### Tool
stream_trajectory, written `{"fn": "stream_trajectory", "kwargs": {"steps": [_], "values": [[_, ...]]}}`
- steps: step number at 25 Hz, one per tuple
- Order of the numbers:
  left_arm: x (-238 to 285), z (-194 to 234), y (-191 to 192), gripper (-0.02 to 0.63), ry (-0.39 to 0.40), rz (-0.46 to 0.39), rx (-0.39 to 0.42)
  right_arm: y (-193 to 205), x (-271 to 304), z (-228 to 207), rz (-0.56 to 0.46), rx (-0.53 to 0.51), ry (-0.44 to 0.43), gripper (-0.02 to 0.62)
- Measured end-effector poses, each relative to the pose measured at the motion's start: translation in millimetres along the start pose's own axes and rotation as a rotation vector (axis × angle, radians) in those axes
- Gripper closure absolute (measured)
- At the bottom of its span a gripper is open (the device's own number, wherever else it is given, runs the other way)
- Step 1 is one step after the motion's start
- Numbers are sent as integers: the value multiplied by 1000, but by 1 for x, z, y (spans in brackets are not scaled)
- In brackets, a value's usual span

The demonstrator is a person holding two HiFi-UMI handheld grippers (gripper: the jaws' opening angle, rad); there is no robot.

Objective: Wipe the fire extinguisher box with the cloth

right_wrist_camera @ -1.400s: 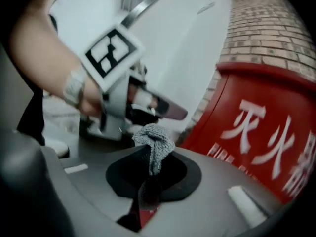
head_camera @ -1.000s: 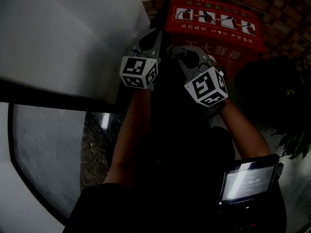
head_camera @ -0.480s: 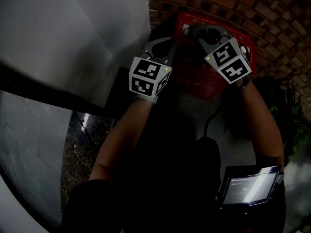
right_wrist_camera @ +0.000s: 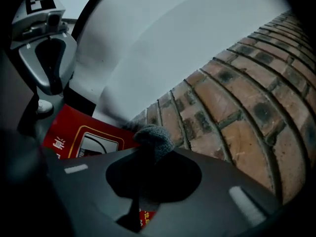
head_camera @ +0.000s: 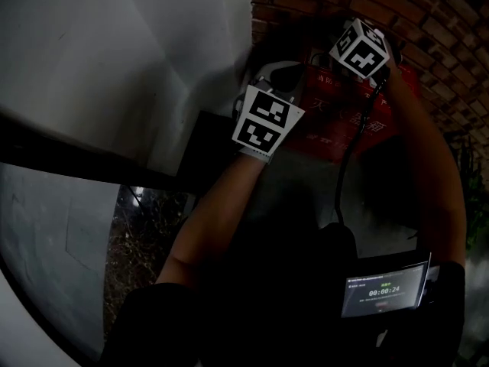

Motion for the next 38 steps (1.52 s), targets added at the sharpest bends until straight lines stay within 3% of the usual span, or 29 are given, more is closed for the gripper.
{"fn": "stream_trajectory", "kwargs": {"steps": [11, 14, 19, 27, 38], "values": [[-5, 18, -3, 604, 20, -38, -130, 12, 59, -6, 42, -25, -81, 560], [-6, 22, 0, 604, 4, -38, -120, 21, 71, -3, 7, 12, -99, 561], [-7, 25, 6, 604, -10, -14, -98, 14, 50, 9, 25, 46, -161, 563], [-9, 25, 17, 604, 17, -5, -139, -5, 23, 53, -10, 49, -339, 563], [-8, 10, 10, 604, -15, 17, -91, -22, -31, 91, -61, 48, -447, 563]]}}
Point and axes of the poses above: the fingertips, and each gripper's own axes: x forward along the fingers, z to its left, y out of its underside, the point moved 6 cm from there along -x, backward along the fingers, and after that the axes turned 2 degrees about z, right-handed, at the moved point
